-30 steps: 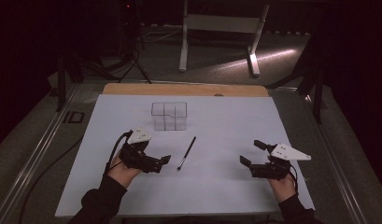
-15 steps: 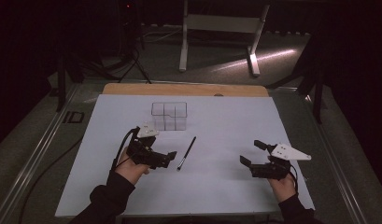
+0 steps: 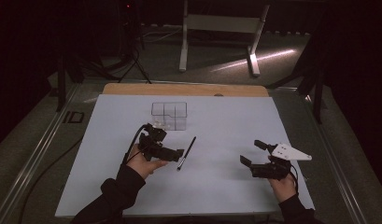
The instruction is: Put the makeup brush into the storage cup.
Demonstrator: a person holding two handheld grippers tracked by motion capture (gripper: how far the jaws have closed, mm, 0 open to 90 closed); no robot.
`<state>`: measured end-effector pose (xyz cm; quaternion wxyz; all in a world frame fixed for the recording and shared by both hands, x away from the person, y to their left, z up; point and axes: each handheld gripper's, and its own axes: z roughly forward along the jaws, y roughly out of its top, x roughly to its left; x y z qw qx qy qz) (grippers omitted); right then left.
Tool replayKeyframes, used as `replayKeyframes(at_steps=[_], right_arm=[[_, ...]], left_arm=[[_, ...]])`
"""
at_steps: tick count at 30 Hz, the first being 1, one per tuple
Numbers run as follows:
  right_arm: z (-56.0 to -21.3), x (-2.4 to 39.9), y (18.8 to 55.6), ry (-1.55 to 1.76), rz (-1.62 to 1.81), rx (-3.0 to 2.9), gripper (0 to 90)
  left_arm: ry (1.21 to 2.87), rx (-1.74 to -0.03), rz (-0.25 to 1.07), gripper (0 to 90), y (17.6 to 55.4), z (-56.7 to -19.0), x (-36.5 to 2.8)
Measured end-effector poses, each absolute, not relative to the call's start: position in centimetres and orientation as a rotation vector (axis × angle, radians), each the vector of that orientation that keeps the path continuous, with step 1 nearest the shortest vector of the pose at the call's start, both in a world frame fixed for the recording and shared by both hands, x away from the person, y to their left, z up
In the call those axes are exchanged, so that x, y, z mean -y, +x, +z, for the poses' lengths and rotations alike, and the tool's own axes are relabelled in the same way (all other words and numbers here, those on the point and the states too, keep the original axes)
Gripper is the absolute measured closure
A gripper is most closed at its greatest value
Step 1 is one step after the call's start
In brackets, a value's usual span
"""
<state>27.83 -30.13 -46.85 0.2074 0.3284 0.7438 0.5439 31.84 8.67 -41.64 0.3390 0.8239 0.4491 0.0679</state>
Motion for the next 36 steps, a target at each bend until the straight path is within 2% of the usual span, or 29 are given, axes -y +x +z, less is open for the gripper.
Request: replayKeyframes(at_steps=[4,36], right_arm=[[-46.9,30.1,27.8,0.914,1.513,-2.074,13.1],[-46.8,30.2,27.8,0.917,1.519,-2.08,13.2]], left_arm=[[2.147,-1.225,0.099,2.6,32.6,-42.1,-8.3],[2.401,-1.306,-0.036,3.2,36.1,-46.7,-4.7]])
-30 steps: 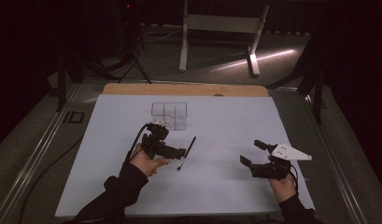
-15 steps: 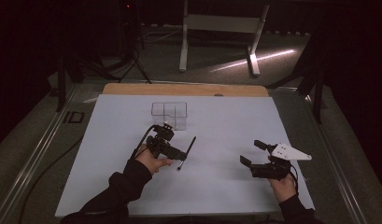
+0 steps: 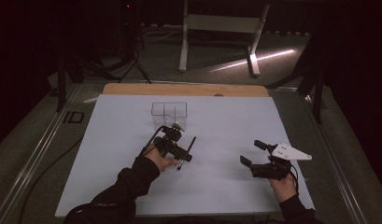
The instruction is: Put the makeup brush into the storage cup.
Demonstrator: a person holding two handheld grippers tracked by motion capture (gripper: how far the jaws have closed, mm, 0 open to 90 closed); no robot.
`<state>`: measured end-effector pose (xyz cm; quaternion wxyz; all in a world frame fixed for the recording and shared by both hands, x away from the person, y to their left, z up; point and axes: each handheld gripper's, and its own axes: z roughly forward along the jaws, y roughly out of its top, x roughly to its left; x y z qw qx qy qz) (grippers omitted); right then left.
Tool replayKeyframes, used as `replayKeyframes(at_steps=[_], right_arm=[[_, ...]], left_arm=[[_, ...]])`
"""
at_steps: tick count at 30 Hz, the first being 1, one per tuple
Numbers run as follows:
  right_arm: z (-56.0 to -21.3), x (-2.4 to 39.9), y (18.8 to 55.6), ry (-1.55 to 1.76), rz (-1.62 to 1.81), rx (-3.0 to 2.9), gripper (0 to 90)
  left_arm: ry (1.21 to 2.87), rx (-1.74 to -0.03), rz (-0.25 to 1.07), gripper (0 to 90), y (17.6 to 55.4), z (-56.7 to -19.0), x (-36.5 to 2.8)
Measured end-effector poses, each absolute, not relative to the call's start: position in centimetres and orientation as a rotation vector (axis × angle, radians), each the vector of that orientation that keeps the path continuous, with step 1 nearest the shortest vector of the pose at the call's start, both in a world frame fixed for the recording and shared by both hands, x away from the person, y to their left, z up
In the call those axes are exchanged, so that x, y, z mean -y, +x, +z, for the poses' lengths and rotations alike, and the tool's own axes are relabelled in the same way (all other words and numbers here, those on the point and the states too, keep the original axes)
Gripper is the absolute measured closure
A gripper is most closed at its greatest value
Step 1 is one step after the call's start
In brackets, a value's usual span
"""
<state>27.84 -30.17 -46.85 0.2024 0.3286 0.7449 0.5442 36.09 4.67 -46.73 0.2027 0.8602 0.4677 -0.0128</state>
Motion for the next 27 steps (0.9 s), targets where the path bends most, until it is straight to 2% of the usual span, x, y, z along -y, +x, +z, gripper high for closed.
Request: replayKeyframes(at_steps=[5,8,9,17,27], right_arm=[[-46.9,30.2,27.9,0.916,1.519,-2.086,13.2],[-46.9,30.1,27.9,0.917,1.521,-2.09,13.3],[-46.9,30.1,27.9,0.917,1.521,-2.09,13.3],[-46.9,30.1,27.9,0.915,1.516,-2.098,13.4],[-46.9,30.1,27.9,0.914,1.516,-2.102,13.5]], left_arm=[[2.424,-1.309,-0.048,6.6,36.4,-47.3,-4.2],[2.452,-1.32,-0.024,14.1,36.3,-47.7,-3.8],[2.455,-1.321,-0.027,14.1,36.3,-47.8,-3.7],[2.502,-1.29,-0.004,36.1,36.1,-48.2,-2.6],[2.512,-1.325,-0.003,51.7,36.7,-48.8,-2.5]])
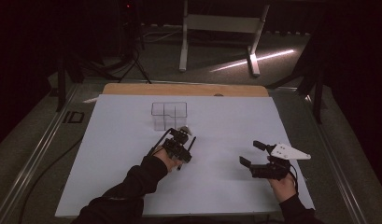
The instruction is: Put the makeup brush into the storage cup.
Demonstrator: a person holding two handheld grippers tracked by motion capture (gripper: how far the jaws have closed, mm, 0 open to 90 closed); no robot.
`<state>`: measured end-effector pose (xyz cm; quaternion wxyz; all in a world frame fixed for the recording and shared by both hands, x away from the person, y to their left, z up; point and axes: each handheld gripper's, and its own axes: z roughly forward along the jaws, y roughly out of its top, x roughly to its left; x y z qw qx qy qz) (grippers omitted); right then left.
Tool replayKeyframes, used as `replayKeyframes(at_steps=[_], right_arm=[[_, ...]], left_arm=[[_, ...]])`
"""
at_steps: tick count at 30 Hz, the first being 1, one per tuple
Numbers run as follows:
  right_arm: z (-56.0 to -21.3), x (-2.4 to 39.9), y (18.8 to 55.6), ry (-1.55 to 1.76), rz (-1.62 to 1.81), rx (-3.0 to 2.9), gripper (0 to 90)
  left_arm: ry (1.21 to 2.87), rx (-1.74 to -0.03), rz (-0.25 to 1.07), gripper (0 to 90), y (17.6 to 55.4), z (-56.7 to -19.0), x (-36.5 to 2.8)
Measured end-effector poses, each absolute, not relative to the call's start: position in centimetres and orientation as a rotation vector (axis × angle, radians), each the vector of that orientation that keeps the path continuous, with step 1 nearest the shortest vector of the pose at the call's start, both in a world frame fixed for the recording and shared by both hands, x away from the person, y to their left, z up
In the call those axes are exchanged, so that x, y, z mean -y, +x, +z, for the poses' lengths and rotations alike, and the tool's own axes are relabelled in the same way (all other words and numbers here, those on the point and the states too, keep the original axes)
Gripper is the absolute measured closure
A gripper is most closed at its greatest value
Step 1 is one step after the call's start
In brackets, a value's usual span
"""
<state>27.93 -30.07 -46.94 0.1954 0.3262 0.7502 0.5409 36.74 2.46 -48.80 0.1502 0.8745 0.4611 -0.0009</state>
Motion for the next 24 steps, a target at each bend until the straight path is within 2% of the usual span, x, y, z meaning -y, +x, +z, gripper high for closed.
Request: replayKeyframes(at_steps=[13,19,21,24], right_arm=[[-46.94,30.08,27.92,0.916,1.513,-2.102,13.5],[-46.95,30.07,27.92,0.917,1.511,-2.103,13.5],[-46.95,30.08,27.93,0.918,1.512,-2.103,13.5],[-46.96,30.08,27.94,0.918,1.512,-2.104,13.5]], left_arm=[[2.587,-1.304,0.004,61.9,36.44,-48.99,-2.34],[2.623,-1.283,0.038,71.9,36.44,-49.0,-2.4],[2.64,-1.275,0.036,82.0,36.63,-48.98,-2.54],[2.649,-1.252,0.016,84.3,36.8,-48.99,-2.67]])
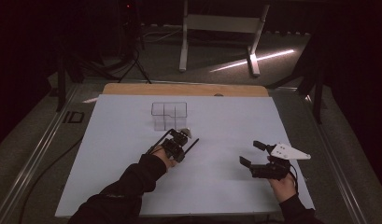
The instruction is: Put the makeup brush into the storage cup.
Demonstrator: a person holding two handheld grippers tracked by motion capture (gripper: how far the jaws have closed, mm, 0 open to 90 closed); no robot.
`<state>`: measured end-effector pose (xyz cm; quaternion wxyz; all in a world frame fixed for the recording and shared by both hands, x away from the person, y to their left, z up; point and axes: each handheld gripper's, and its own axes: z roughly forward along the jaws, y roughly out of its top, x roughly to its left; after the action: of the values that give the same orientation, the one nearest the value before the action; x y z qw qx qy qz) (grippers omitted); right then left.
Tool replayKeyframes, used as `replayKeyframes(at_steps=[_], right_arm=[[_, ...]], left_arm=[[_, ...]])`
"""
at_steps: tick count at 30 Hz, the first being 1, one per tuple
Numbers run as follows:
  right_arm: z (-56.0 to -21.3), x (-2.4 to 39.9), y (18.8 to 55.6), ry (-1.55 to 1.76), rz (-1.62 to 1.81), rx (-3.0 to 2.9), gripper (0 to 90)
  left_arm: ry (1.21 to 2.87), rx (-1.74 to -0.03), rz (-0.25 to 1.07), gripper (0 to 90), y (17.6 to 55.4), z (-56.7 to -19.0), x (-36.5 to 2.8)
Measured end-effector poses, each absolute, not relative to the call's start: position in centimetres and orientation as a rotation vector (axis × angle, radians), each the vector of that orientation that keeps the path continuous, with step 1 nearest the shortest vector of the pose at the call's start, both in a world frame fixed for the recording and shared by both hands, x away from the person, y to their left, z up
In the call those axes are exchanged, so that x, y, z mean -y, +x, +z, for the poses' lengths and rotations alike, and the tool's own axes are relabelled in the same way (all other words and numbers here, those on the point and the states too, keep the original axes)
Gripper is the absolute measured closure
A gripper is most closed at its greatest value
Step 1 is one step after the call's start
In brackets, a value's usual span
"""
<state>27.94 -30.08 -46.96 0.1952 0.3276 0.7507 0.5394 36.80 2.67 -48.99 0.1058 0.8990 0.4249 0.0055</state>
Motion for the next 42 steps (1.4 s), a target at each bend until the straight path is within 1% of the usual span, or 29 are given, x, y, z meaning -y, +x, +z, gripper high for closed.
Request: replayKeyframes(at_steps=[5,12,15,23,26,31,36,37,42], right_arm=[[-47.0,30.1,27.9,0.918,1.511,-2.103,13.5],[-47.0,30.1,28.0,0.92,1.512,-2.101,13.5],[-47.0,30.1,28.0,0.92,1.512,-2.101,13.5],[-47.0,30.0,28.0,0.916,1.51,-2.106,13.4],[-47.0,30.1,28.0,0.919,1.51,-2.107,13.5],[-47.0,30.1,28.0,0.917,1.508,-2.11,13.5],[-47.0,30.1,28.0,0.914,1.507,-2.111,13.5],[-47.0,30.1,27.9,0.912,1.507,-2.111,13.5],[-47.0,30.1,27.9,0.912,1.506,-2.11,13.5]], left_arm=[[2.656,-1.187,-0.049,85.2,37.3,-48.9,-3.2],[2.661,-1.116,-0.053,85.3,37.7,-47.9,-4.1],[2.668,-1.09,-0.027,85.3,37.8,-47.2,-4.6],[2.72,-1.009,-0.058,85.3,37.5,-46.2,-5.5],[2.729,-0.99,-0.076,85.3,37.5,-46.1,-5.6],[2.786,-0.896,-0.105,85.3,36.9,-45.8,-5.3],[2.799,-0.852,-0.116,85.3,36.6,-45.7,-5.0],[2.816,-0.818,-0.124,85.3,36.3,-45.7,-4.9],[2.835,-0.762,-0.134,85.3,35.7,-45.6,-4.6]])
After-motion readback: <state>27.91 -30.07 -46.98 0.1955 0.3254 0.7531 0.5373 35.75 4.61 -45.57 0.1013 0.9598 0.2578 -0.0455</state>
